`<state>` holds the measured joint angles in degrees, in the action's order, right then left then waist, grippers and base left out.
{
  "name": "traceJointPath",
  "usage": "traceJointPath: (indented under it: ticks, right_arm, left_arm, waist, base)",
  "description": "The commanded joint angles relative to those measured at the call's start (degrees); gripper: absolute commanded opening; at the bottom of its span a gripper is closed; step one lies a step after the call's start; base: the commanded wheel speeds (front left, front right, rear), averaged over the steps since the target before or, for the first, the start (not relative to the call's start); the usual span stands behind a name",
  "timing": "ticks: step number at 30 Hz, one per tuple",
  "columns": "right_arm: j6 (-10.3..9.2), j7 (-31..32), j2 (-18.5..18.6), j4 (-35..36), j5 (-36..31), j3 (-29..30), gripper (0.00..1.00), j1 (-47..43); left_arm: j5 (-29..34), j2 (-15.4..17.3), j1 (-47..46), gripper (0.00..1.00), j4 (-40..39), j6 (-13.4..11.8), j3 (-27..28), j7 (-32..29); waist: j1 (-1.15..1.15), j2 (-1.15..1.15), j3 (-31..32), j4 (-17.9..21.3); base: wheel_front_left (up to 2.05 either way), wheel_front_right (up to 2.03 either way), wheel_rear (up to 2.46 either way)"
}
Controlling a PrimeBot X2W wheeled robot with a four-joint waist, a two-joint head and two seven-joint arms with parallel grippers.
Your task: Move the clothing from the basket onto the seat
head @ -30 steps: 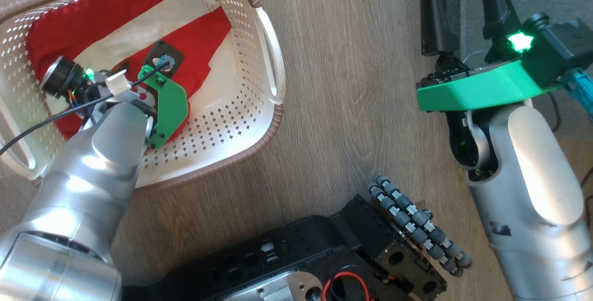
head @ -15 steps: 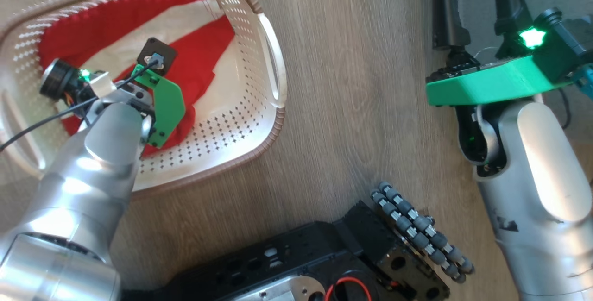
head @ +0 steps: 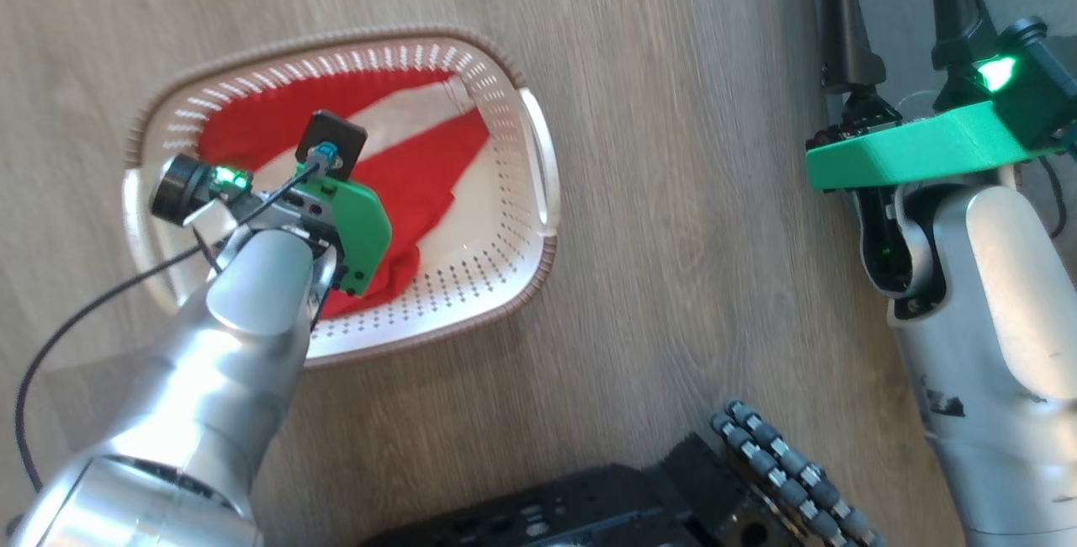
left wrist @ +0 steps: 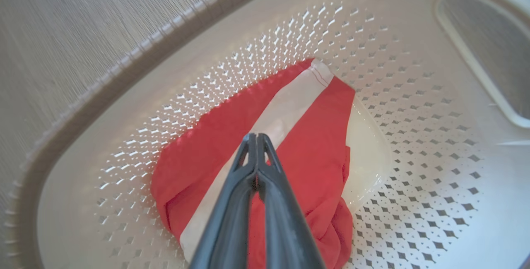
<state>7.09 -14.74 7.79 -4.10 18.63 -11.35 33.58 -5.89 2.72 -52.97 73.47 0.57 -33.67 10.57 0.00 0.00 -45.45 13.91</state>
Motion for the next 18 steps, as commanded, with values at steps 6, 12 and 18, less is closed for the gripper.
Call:
traceJointPath:
  ticks: [6, 12, 18]
  right_arm:
    - [0.40, -0.26, 1.37, 0.24, -0.33, -0.65, 1.00, -4.11]
    - [0.40, -0.26, 1.56, -1.16, -0.40, -0.39, 1.00, -6.64]
    - [0.40, -0.26, 1.58, -2.77, -0.51, -0.22, 1.00, -9.47]
  left_arm:
    - [-4.40, 0.19, 5.88, 1.00, -5.47, 1.42, 1.68, 4.17]
    - [-7.79, 0.17, 11.32, 1.00, -14.70, 0.46, 1.93, 4.40]
    - [-9.12, 0.43, 16.99, 1.00, -23.77, -1.06, 6.00, 4.41]
  waist:
    - [0.00, 0.00, 8.96, -3.96]
    - [0.00, 0.00, 15.81, -6.38]
    - [0.00, 0.00, 22.06, -8.64]
  base:
    - [0.00, 0.00, 0.00]
    - [0.00, 0.00, 0.00]
    - [0.00, 0.00, 0.00]
